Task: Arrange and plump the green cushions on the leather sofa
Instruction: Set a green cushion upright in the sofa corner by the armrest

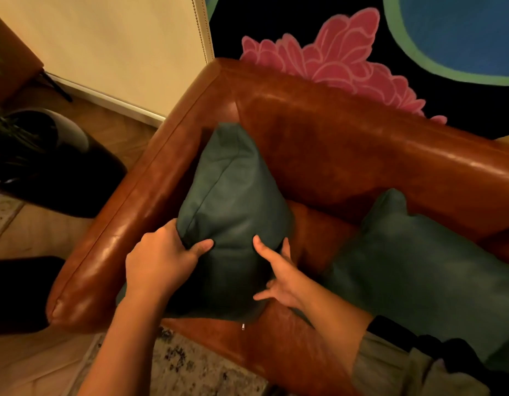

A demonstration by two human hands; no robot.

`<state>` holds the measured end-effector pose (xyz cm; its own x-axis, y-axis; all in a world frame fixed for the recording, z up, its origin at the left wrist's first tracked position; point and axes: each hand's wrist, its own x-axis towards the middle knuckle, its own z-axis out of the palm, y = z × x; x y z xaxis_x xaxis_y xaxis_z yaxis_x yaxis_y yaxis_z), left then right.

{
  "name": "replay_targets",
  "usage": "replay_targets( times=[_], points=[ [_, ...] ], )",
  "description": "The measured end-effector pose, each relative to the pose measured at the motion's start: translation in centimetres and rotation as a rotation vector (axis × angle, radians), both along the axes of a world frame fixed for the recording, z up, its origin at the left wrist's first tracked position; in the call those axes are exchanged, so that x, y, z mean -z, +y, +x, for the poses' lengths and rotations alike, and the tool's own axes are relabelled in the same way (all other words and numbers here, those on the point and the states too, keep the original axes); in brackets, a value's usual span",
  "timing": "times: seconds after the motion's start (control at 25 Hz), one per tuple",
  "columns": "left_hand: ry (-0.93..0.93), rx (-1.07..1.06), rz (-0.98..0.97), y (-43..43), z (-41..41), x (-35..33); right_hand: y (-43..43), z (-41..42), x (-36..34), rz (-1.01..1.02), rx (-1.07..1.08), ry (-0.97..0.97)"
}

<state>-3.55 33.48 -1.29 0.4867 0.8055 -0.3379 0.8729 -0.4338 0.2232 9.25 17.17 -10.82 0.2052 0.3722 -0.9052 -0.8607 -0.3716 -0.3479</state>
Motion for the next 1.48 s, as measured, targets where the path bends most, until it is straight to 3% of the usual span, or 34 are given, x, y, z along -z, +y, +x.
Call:
replay_targets(
  times=[0.08, 0.24, 0.36, 0.76, 1.12, 1.4, 1.48],
  points=[
    [0.041, -0.043, -0.022, 1.1, 0.1, -0.3, 1.0, -0.4, 0.7, 0.039, 0.028, -0.006],
    [-0.076, 0.094, 0.142, 0.5, 1.2, 0.4, 2.5, -1.3, 1.9, 0.031, 0.091, -0.038],
    [-0.042, 0.142, 0.198, -0.4, 2.1, 2.2, 3.4, -1.4, 3.2, 0.005, 0.147, -0.072],
    [-0.037, 0.165, 0.341, 0.6, 2.8, 5.4, 6.2, -0.2, 7.3, -0.001, 0.08, -0.089],
    [-0.055, 0.176, 0.268, 0.4, 2.2, 4.7, 3.7, 0.3, 6.1, 0.125, 0.012, 0.001],
    [-0.062, 0.085, 0.172, -0.5, 2.7, 3.5, -3.2, 1.7, 2.8, -0.068, 0.027, -0.053],
    [-0.166, -0.004, 0.228, -2.1, 3.4, 2.8, -5.4, 2.0, 1.8, -0.103, 0.037, -0.095]
  ],
)
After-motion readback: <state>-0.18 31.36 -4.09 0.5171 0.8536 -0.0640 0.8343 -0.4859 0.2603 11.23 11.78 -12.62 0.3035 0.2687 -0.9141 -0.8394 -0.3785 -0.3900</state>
